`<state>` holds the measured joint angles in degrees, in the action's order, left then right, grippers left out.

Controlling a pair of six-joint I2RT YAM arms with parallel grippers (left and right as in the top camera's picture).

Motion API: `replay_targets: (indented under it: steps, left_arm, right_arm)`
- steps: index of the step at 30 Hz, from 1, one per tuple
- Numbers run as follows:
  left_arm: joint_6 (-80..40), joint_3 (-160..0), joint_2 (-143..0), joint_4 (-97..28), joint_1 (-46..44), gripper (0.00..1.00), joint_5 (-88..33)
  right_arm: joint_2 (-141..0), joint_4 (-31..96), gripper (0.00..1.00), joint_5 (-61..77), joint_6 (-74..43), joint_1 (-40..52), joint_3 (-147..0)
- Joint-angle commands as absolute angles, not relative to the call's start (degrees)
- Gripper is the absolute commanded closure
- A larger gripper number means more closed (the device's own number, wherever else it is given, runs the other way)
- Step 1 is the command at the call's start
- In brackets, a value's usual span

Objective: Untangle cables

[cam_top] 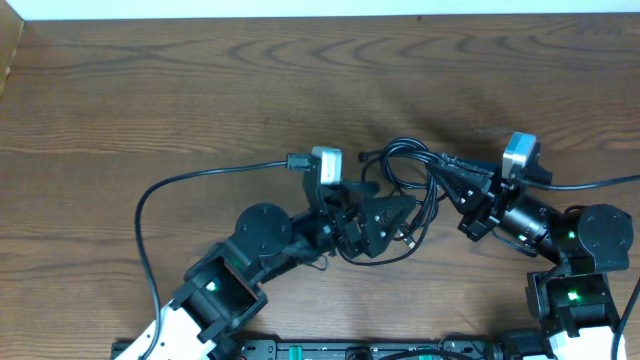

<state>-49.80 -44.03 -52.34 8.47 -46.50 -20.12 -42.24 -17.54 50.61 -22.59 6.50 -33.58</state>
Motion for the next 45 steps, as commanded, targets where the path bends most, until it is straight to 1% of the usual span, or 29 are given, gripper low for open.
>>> replay_targets:
  steps: [1, 2, 6, 7, 12, 13, 15, 18, 19, 20, 21, 22, 23, 27, 28, 29, 30, 31, 33, 35, 36, 37, 38, 41, 44, 45]
  left_arm:
    - [-52.0, -44.9, -54.5, 10.9, -46.4, 0.01, -22.5]
    - [-52.0, -44.9, -55.1, 11.4, -46.4, 0.04, -22.5]
    - [-52.0, -44.9, -56.9, 12.6, -46.3, 0.45, -21.9]
    - [-52.0, -44.9, -57.1, 12.6, -46.3, 0.53, -21.6]
    - [-51.9, -44.9, -57.5, 12.6, -46.3, 0.53, -19.7]
    - [-51.9, -44.9, -57.5, 12.6, -46.3, 0.53, -19.2]
    - [-51.9, -44.9, -57.4, 12.6, -46.3, 0.49, -18.5]
    - [-51.9, -44.9, -57.4, 12.6, -46.3, 0.48, -17.3]
    - [-51.9, -44.9, -57.5, 12.8, -46.3, 0.53, -17.3]
    - [-51.9, -44.9, -57.4, 12.9, -46.3, 0.62, -17.3]
    - [-51.9, -44.9, -57.4, 13.0, -46.3, 0.75, -17.3]
    - [-51.9, -44.9, -57.5, 13.0, -46.3, 0.89, -17.3]
    - [-51.6, -44.9, -57.5, 13.0, -46.3, 0.93, -17.3]
    - [-47.7, -44.9, -57.4, 13.0, -46.3, 0.92, -17.3]
    - [-46.6, -44.9, -57.4, 12.9, -46.3, 0.93, -17.3]
    - [-45.3, -44.9, -57.4, 12.7, -46.3, 0.92, -17.3]
    - [-44.4, -44.9, -57.4, 12.5, -46.3, 0.93, -17.3]
    - [-43.4, -44.9, -57.4, 12.2, -46.3, 0.93, -17.3]
    - [-40.6, -44.9, -57.4, 11.0, -46.3, 0.93, -17.2]
    - [-38.6, -44.9, -57.4, 8.8, -46.3, 0.92, -16.1]
    - [-37.5, -44.9, -57.4, 7.5, -46.3, 0.93, -15.3]
    - [-35.7, -44.9, -57.4, 5.9, -46.3, 0.92, -14.4]
    - [-33.9, -44.9, -57.4, 4.5, -46.3, 0.93, -13.9]
    - [-29.4, -44.9, -57.4, 1.9, -46.3, 0.93, -13.9]
    - [-25.7, -44.9, -57.3, 1.5, -46.3, 0.93, -14.3]
    - [-24.8, -44.9, -57.3, 1.5, -46.3, 0.94, -14.3]
  right_arm:
    - [-41.7, -18.0, 0.99, 51.0, -25.5, 6.9, -33.6]
    - [-41.7, -18.0, 0.99, 51.4, -25.7, 6.9, -33.6]
    - [-41.7, -18.0, 0.99, 52.8, -25.7, 6.9, -33.6]
    - [-41.7, -18.0, 0.99, 53.0, -25.7, 6.9, -33.6]
    - [-41.7, -18.7, 0.99, 55.4, -26.3, 6.9, -33.6]
    - [-41.7, -18.8, 0.99, 55.9, -26.4, 6.9, -33.6]
    - [-41.7, -18.9, 0.99, 56.2, -26.4, 6.9, -33.6]
    - [-41.7, -18.9, 0.99, 57.4, -27.2, 6.9, -33.6]
    - [-41.7, -18.8, 0.99, 57.8, -27.2, 6.9, -33.6]
    - [-41.7, -18.8, 0.99, 58.1, -27.2, 6.9, -33.6]
    - [-41.7, -18.6, 0.99, 58.2, -27.2, 6.9, -33.6]
    - [-41.7, -18.6, 0.99, 58.2, -27.2, 6.9, -33.6]
    - [-41.7, -18.6, 0.99, 58.2, -27.2, 6.9, -33.6]
    - [-41.7, -18.6, 0.99, 58.0, -27.2, 6.8, -33.6]
    - [-41.7, -18.5, 0.94, 57.9, -27.1, 6.8, -33.6]
    - [-41.7, -18.4, 0.78, 57.6, -26.9, 6.7, -33.6]
    - [-41.7, -18.1, 0.65, 57.6, -26.0, 6.5, -33.6]
    - [-41.7, -17.5, 0.49, 57.6, -25.1, 6.2, -33.6]
    - [-41.7, -15.8, 0.24, 57.6, -22.9, 5.4, -33.6]
    - [-41.7, -13.6, 0.12, 57.6, -20.0, 4.5, -33.6]
    - [-41.7, -12.1, 0.09, 57.6, -17.5, 4.1, -33.6]
    - [-41.7, -10.8, 0.08, 57.6, -15.0, 3.8, -33.6]
    - [-41.7, -9.5, 0.1, 57.6, -12.1, 3.6, -33.6]
    - [-41.7, -4.8, 0.23, 57.5, -2.3, 3.5, -33.6]
    - [-41.7, 0.3, 0.27, 57.6, 5.1, 3.5, -33.6]
    - [-41.7, 2.2, 0.26, 57.6, 7.4, 3.6, -33.6]
